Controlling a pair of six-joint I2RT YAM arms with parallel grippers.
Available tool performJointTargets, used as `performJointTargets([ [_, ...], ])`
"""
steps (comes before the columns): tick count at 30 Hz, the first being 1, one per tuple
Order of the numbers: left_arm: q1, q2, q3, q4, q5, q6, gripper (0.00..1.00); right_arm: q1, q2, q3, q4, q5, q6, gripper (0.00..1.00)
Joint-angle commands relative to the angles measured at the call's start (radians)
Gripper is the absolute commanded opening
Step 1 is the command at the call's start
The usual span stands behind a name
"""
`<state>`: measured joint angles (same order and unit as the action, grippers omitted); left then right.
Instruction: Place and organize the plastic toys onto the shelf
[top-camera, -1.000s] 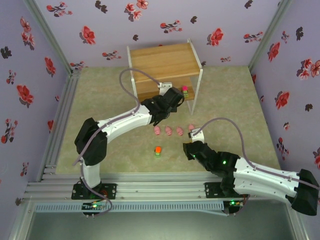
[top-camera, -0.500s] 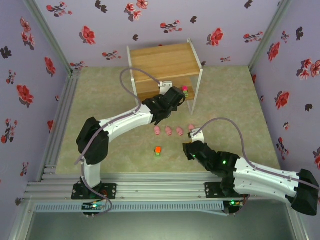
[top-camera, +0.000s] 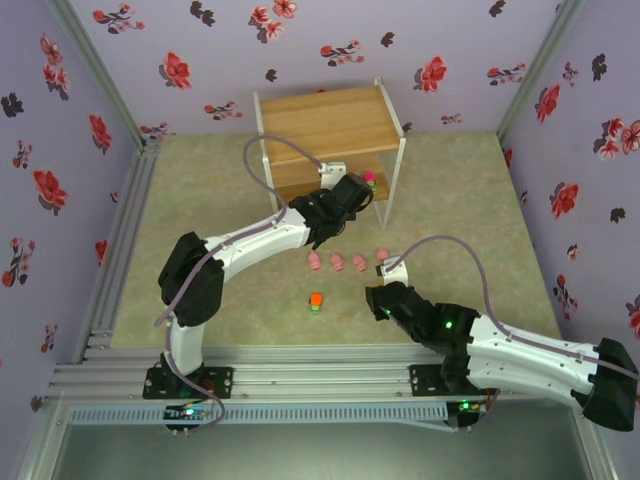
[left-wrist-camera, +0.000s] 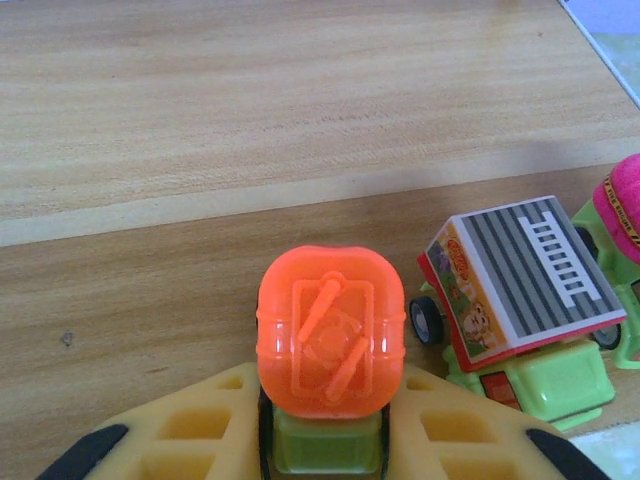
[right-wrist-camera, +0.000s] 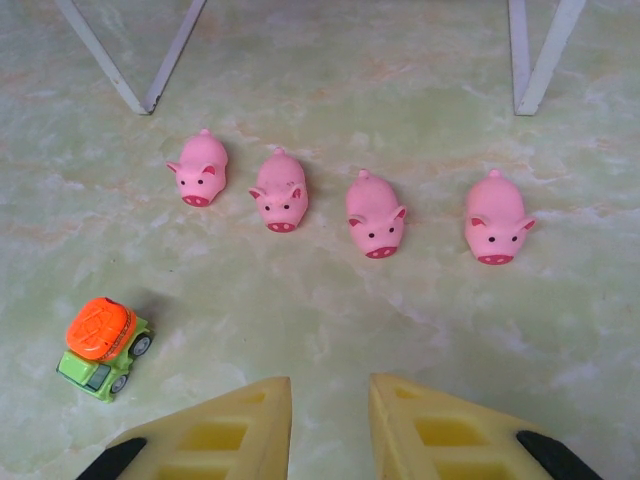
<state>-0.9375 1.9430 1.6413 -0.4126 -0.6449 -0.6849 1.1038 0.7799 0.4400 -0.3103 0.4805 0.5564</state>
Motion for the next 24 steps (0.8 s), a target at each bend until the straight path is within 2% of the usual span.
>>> performJointTargets([
  [1,0.006,0.014,0.023,-0.003,-0.033,-0.01,0.29,-0.005,0.001,-0.016,0.011,-0.003,-0.016,0.27],
  [8,0.006,0.011,0.018,0.0,-0.034,-0.016,0.36,-0.005,0.002,-0.017,0.011,-0.003,-0.015,0.27],
  [24,-0.007,-0.024,-0.008,0.024,-0.033,-0.008,0.43,-0.005,0.002,-0.016,0.015,-0.009,-0.018,0.28],
])
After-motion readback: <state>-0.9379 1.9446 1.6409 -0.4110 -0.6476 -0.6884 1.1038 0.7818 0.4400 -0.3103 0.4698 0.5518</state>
